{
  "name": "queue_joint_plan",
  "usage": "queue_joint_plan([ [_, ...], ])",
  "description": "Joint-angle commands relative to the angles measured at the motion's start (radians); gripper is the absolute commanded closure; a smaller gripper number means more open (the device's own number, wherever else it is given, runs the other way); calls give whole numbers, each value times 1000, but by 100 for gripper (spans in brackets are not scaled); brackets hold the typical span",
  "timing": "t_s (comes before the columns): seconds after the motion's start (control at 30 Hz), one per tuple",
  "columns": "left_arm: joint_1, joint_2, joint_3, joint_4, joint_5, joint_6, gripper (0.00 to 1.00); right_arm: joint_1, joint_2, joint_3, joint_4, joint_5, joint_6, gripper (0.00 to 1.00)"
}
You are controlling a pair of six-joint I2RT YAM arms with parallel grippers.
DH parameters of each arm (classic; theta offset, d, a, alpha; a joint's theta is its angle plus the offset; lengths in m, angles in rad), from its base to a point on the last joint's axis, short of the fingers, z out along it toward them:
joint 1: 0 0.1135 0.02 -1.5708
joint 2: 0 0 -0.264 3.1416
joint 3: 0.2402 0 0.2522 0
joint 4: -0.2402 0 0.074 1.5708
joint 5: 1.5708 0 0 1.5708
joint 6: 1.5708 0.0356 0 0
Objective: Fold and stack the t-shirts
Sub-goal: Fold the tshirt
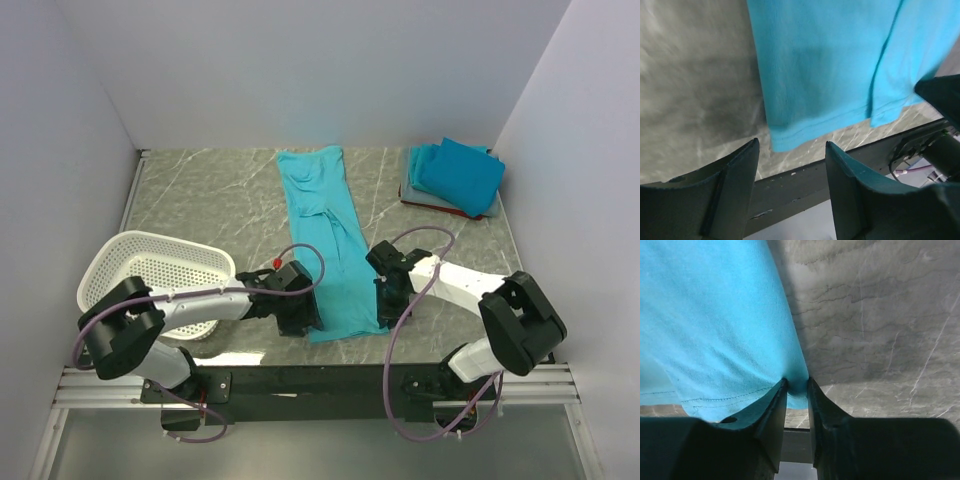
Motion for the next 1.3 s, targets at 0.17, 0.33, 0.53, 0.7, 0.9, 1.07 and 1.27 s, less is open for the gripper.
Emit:
queue_joint_plan([
  [0.17,-122,114,51,-38,-90,-139,42,-4,-17,-46,25,-11,-43,75],
  [0.33,-172,162,92,-93,-148,-173,45,-4,-24,-47,28,-19,-54,75],
  [0.53,-189,136,66,-110,-183,-228,47,-4,-58,-56,15,-11,-62,75],
  [0.7,-195,131,89,-171,-238,-245,49,-4,-80,-60,8,-14,-63,75],
  [0.9,-197,97,62,-199,-271,-282,51,-4,-93,-60,5,-20,-65,75],
  [1.07,-198,97,51,-167,-268,-276,55,-6,-99,-61,8,-25,-68,76],
  [1.27,-203,157,72,-159,-262,-251,63,-4,-115,-63,5,-28,-66,76],
])
